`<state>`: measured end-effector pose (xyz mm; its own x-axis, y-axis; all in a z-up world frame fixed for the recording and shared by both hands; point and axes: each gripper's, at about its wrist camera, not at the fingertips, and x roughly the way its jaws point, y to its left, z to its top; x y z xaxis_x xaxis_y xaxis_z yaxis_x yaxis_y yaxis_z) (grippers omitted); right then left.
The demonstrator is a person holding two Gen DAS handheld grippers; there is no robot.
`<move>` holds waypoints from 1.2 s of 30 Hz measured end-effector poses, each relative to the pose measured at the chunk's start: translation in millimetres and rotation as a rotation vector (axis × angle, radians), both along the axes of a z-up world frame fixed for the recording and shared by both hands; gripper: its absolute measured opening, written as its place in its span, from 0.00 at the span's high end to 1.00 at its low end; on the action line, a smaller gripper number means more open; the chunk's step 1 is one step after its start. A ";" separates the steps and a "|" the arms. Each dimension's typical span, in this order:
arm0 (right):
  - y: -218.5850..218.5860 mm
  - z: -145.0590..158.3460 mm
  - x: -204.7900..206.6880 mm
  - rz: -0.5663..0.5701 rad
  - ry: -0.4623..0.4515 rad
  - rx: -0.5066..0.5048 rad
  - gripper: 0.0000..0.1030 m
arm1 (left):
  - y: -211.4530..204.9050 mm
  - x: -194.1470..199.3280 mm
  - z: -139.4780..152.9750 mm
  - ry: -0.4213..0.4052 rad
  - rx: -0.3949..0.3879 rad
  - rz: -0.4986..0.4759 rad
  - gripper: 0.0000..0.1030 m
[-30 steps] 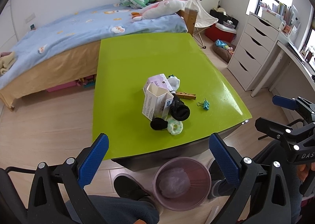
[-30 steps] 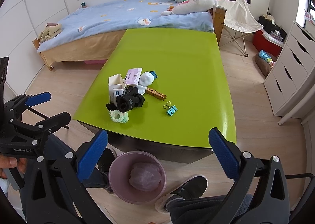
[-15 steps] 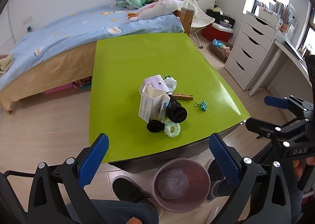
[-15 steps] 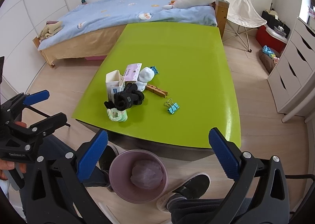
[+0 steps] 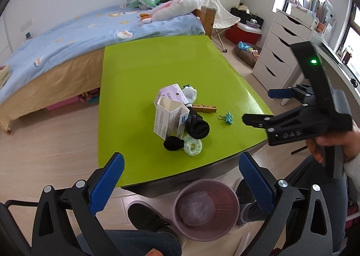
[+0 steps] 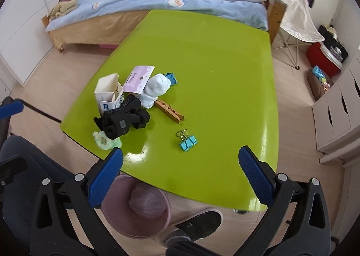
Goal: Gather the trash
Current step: 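Reach the right gripper to the blue binder clip and close on it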
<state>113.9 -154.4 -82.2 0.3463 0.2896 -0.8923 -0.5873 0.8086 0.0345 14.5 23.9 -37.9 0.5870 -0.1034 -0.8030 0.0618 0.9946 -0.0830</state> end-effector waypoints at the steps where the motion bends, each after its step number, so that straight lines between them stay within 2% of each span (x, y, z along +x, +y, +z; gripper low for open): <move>1: 3.3 -6.3 5.0 0.021 0.008 -0.017 0.03 | 0.4 -0.1 -0.4 0.002 0.002 0.002 0.05; 3: 8.6 -17.8 12.6 0.055 0.026 -0.044 0.04 | 1.6 -0.4 -1.1 0.005 0.002 0.004 0.05; 6: 12.7 -37.1 23.7 0.095 0.072 -0.085 0.27 | 3.3 -0.8 -2.2 0.010 0.004 0.010 0.05; 8: 14.8 -48.3 30.4 0.113 0.100 -0.096 0.29 | 5.0 -1.3 -3.5 0.014 0.006 0.015 0.05; 15: 22.5 -66.3 38.3 0.167 0.111 -0.143 0.46 | 11.4 -2.4 -6.9 0.025 0.010 0.030 0.05; 23: 26.1 -74.6 41.9 0.200 0.111 -0.169 0.60 | 15.5 -3.3 -8.7 0.033 0.009 0.041 0.05; 27: 23.9 -75.5 41.5 0.197 0.108 -0.152 0.71 | 14.8 -2.6 -9.8 0.039 0.007 0.041 0.05; 36: 14.2 -63.9 38.9 0.123 0.111 -0.087 0.73 | 17.5 1.4 -11.5 0.045 0.000 0.046 0.05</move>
